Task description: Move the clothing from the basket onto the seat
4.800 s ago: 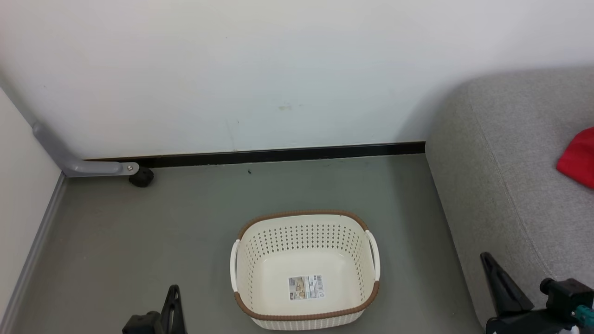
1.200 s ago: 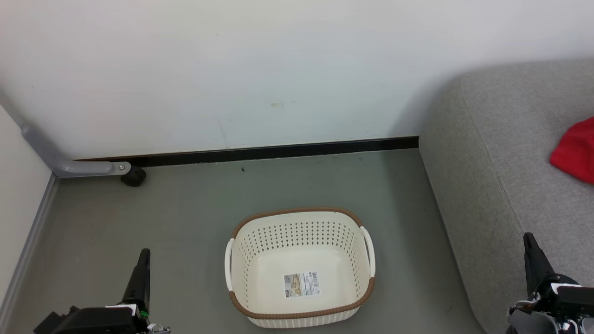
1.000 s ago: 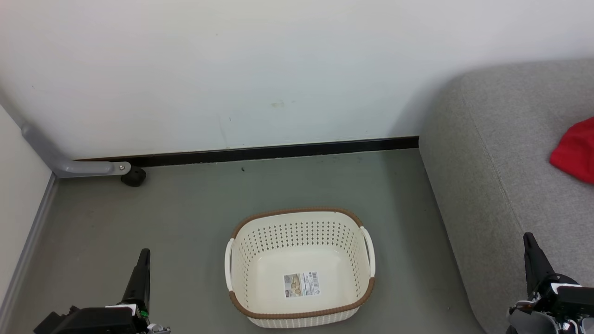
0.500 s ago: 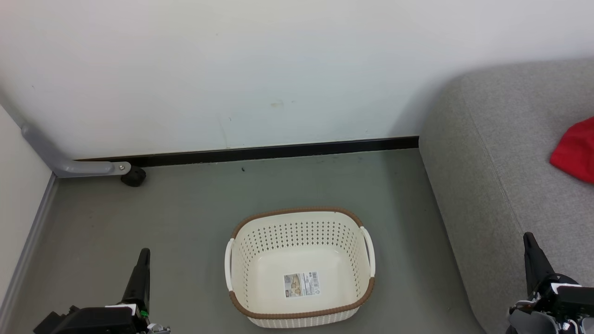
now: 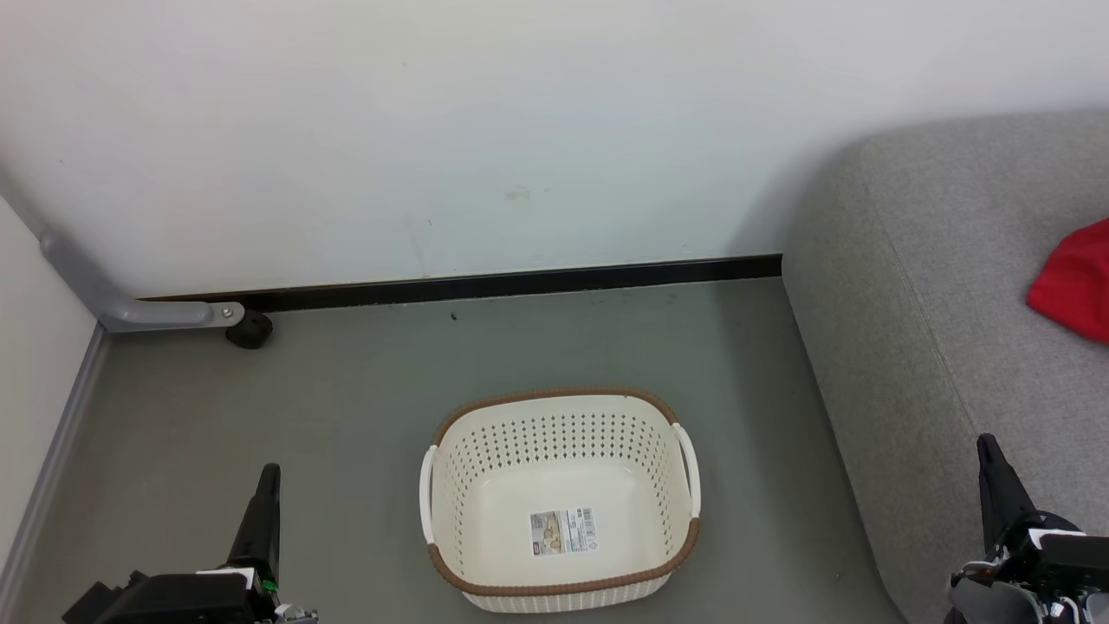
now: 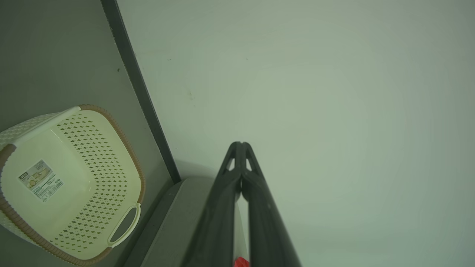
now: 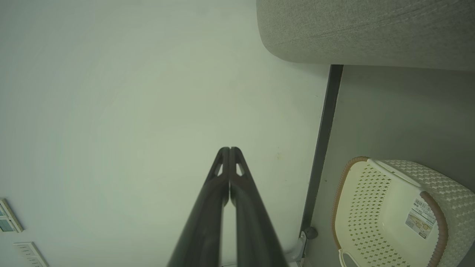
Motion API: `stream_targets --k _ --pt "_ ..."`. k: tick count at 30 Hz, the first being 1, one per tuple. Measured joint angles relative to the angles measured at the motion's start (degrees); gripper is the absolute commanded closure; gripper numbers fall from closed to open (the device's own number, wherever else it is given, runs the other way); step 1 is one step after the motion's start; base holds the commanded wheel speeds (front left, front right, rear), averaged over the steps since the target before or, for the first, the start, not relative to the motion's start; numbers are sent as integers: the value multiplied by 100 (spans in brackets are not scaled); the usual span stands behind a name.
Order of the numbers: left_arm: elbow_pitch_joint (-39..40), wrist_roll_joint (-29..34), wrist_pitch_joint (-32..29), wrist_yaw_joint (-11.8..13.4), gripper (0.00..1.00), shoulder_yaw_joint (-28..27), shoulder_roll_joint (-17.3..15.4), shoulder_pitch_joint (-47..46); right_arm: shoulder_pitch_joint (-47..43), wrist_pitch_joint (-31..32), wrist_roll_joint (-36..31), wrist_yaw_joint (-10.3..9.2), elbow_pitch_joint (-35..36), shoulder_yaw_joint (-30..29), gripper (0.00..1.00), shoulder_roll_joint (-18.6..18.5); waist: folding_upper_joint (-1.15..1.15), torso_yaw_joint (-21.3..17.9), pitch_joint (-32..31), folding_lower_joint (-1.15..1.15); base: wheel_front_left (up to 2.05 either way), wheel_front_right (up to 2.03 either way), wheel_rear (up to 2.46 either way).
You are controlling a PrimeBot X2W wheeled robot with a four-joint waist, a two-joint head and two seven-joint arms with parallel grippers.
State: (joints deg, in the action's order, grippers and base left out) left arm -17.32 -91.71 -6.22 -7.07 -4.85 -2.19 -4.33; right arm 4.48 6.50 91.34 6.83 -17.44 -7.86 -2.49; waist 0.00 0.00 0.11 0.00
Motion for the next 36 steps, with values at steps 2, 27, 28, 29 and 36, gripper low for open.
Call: stream_targets --k 2,27,28,29,36 --pt "0 0 0 0 100 0 0 0 0 0 0 0 0 0 100 0 0 0 0 0 0 0 0" --pt "4 0 0 0 100 0 0 0 0 -1 0 0 2 0 100 1 0 0 0 0 0 0 0" --pt "4 0 0 0 100 0 0 0 0 -1 0 0 2 0 100 1 0 0 0 0 0 0 0" --pt "4 0 0 0 100 0 0 0 0 -1 1 0 2 0 100 1 0 0 0 0 0 0 0" --pt "5 0 0 0 100 0 0 0 0 -1 1 0 2 0 100 1 0 0 0 0 0 0 0"
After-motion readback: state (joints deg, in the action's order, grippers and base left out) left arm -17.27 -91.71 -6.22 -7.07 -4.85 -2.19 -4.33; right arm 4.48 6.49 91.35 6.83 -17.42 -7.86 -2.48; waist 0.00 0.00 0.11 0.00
